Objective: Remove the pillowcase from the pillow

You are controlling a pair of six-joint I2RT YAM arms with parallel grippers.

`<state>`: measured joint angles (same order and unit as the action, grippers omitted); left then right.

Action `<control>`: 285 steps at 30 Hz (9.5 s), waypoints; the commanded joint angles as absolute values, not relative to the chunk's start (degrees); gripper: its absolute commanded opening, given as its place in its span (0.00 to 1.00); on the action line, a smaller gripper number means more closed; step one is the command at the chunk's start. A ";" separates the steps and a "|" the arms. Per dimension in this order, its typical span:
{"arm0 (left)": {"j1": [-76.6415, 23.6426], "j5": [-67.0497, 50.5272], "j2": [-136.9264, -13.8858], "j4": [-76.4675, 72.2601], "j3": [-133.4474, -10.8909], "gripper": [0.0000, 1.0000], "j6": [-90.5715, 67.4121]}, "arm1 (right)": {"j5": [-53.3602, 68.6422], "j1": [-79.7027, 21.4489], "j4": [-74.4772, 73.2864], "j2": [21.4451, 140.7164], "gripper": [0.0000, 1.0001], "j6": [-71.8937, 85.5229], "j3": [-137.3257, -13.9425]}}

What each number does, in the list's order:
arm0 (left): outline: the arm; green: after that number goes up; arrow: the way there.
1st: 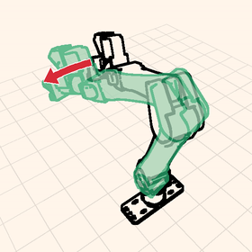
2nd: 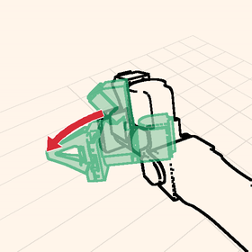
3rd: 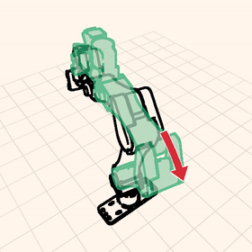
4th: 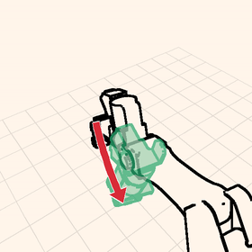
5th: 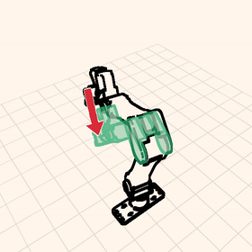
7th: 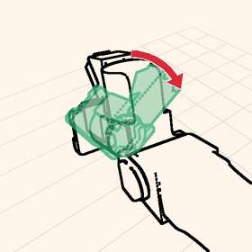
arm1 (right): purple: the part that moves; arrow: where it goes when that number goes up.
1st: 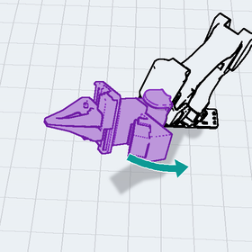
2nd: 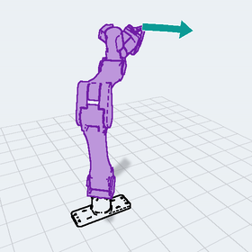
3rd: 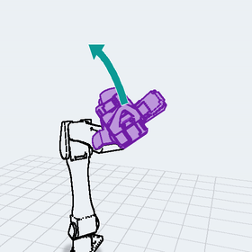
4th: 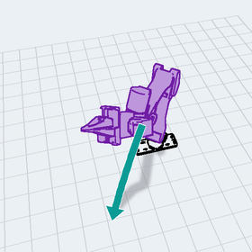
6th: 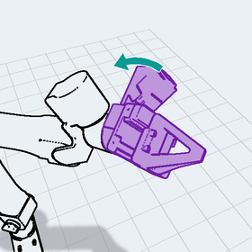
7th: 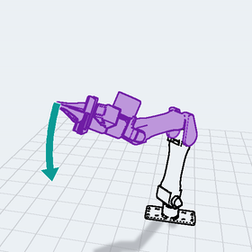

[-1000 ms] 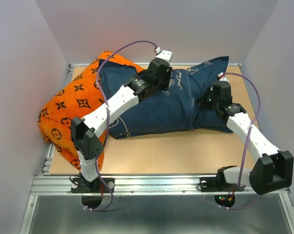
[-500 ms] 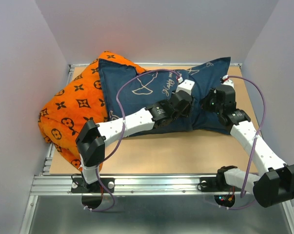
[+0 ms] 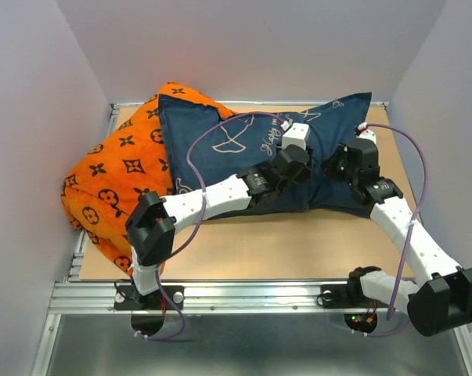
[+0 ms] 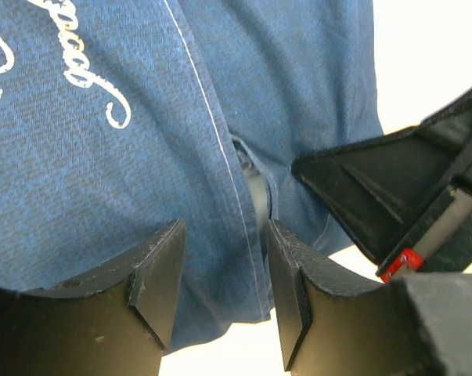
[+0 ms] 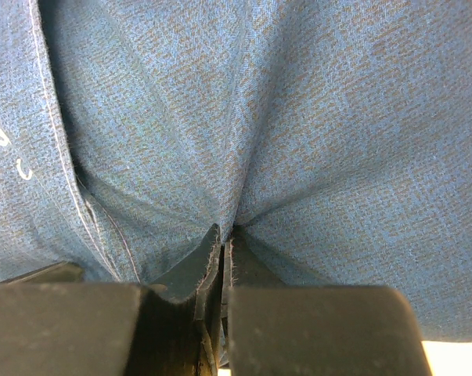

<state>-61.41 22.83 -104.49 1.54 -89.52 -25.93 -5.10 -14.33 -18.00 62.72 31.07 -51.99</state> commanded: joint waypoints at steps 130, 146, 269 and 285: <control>-47.01 21.44 -92.46 9.75 -89.97 0.35 -13.63 | 7.82 -2.46 -16.00 51.33 0.01 35.33 -45.44; -58.53 4.31 -104.32 6.77 -105.20 0.53 3.33 | 5.27 -2.37 -16.17 49.84 0.00 38.32 -45.27; -38.93 16.52 -85.17 0.44 -74.44 0.00 -27.60 | -21.37 0.09 -11.10 77.43 0.73 36.12 -46.15; -39.28 6.69 -86.74 4.39 -77.42 0.00 -21.45 | 17.45 0.09 33.12 67.60 0.01 44.38 -27.52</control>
<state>-43.03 0.69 -90.59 0.67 -72.10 -27.44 15.94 -3.16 18.13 71.99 42.76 -30.72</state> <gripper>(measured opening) 0.048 0.079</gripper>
